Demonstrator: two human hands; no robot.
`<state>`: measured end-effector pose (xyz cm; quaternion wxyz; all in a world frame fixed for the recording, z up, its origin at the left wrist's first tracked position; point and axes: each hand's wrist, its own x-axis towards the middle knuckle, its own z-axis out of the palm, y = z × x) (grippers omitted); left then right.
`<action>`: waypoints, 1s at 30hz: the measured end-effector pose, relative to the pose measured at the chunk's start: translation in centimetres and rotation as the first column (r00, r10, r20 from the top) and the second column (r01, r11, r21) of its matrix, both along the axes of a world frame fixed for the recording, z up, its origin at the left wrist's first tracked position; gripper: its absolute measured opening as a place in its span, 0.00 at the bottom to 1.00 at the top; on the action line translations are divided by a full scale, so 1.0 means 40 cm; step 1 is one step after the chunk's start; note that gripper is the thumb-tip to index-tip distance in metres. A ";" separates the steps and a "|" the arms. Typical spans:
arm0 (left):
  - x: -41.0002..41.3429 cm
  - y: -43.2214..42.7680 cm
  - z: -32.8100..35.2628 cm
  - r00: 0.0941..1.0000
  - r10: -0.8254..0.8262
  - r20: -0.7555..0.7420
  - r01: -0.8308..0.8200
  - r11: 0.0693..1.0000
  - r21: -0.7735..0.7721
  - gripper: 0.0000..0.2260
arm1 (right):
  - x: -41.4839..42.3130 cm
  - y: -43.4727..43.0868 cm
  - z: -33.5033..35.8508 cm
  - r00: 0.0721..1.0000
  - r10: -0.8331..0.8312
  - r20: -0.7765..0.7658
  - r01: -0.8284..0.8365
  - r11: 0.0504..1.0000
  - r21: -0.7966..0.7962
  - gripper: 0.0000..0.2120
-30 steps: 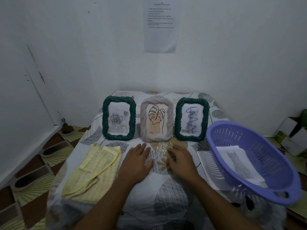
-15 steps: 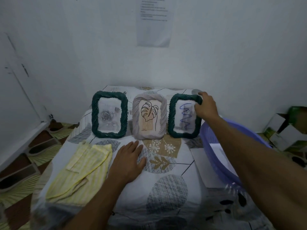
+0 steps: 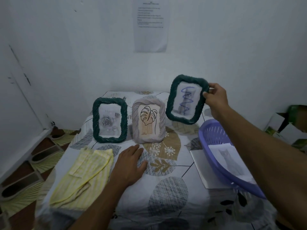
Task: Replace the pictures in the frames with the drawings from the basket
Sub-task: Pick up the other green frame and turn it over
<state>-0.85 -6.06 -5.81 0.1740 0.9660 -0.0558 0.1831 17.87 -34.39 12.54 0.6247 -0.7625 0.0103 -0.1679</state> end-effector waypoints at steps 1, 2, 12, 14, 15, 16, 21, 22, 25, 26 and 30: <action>-0.002 -0.001 0.005 1.000 -0.013 -0.002 0.013 1.000 -0.009 0.24 | -0.011 -0.003 0.021 1.000 0.014 0.014 -0.014 1.000 0.005 0.15; -0.005 -0.003 0.011 1.000 -0.027 -0.015 0.027 0.999 -0.019 0.24 | -0.026 -0.004 0.037 0.999 0.033 0.028 -0.033 0.999 -0.001 0.15; -0.032 -0.073 0.199 0.987 -0.152 -0.043 0.102 0.822 -0.560 0.19 | -0.249 0.034 -0.010 0.977 0.210 -0.040 -0.204 0.972 0.118 0.16; -0.041 -0.097 0.243 0.976 -0.217 -0.012 0.141 0.675 -0.724 0.13 | -0.293 0.064 -0.041 0.964 0.252 -0.083 -0.233 0.954 0.187 0.16; -0.048 -0.103 0.254 0.974 -0.226 0.010 0.153 0.626 -0.765 0.09 | -0.313 0.076 -0.052 0.958 0.268 -0.101 -0.241 0.946 0.216 0.16; -0.057 -0.106 0.261 0.974 -0.223 0.032 0.158 0.578 -0.801 0.07 | -0.330 0.085 -0.061 0.952 0.284 -0.114 -0.251 0.937 0.243 0.16; -0.105 -0.094 0.263 0.987 -0.153 0.039 0.105 0.450 -0.887 0.07 | -0.390 0.111 -0.087 0.971 0.199 -0.130 -0.193 0.980 0.058 0.18; -0.112 -0.093 0.262 0.990 -0.132 0.041 0.100 0.478 -0.872 0.06 | -0.405 0.121 -0.089 0.988 0.123 -0.095 -0.130 0.989 -0.070 0.19; -0.134 -0.109 0.261 0.991 -0.038 0.129 0.121 0.673 -0.729 0.03 | -0.458 0.169 -0.087 0.990 0.137 0.019 -0.131 0.975 -0.182 0.16; -0.142 -0.118 0.260 0.984 -0.017 0.179 0.132 0.746 -0.653 0.04 | -0.475 0.190 -0.086 0.981 0.193 0.014 -0.189 0.969 -0.158 0.14; -0.171 -0.148 0.260 0.959 -0.009 0.283 0.127 0.906 -0.403 0.06 | -0.506 0.242 -0.073 0.982 0.190 -0.020 -0.190 0.982 -0.003 0.19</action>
